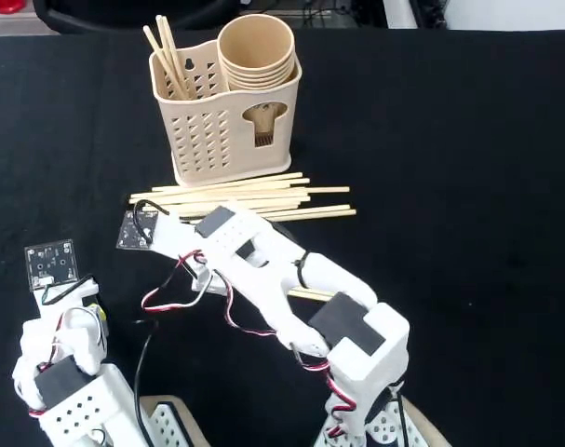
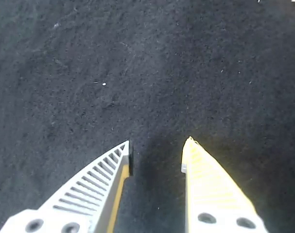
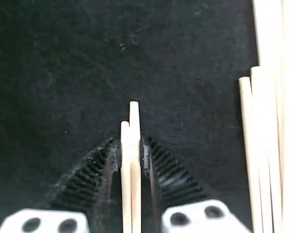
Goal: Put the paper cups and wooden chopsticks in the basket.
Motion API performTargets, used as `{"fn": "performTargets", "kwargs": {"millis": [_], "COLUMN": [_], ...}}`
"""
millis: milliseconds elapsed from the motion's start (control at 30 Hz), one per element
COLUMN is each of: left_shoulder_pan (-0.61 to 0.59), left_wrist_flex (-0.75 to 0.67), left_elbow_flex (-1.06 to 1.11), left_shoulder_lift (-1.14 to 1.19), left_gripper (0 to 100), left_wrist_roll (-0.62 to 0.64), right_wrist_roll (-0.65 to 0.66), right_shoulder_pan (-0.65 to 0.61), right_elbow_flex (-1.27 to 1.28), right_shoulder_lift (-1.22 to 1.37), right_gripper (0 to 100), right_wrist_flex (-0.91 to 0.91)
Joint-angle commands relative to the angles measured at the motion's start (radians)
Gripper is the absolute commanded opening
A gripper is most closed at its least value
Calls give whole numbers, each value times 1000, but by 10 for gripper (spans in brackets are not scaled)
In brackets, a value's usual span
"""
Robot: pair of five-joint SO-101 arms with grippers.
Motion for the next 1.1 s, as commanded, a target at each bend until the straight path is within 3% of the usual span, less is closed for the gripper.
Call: {"fn": "performTargets", "kwargs": {"millis": [0,367,533,767,1067], "left_shoulder_pan": [-7,56,62,64,64], "left_wrist_flex": [-12,-17,-17,-18,-18], "left_elbow_flex": [-48,-28,-25,-25,-25], "left_shoulder_lift": [-3,-3,-3,-3,-3], "left_gripper": [182,182,183,184,184], "left_wrist_roll": [-2,-3,-5,-5,-5], "right_wrist_roll": [9,2,-40,-40,-124], "right_shoulder_pan": [-15,28,112,83,54], "right_elbow_flex": [-12,70,159,177,56], "right_shoulder_lift": [-1,-332,-584,-897,-963], "right_gripper": [11,11,11,11,11], "right_wrist_flex": [21,9,-123,-201,-215]}}
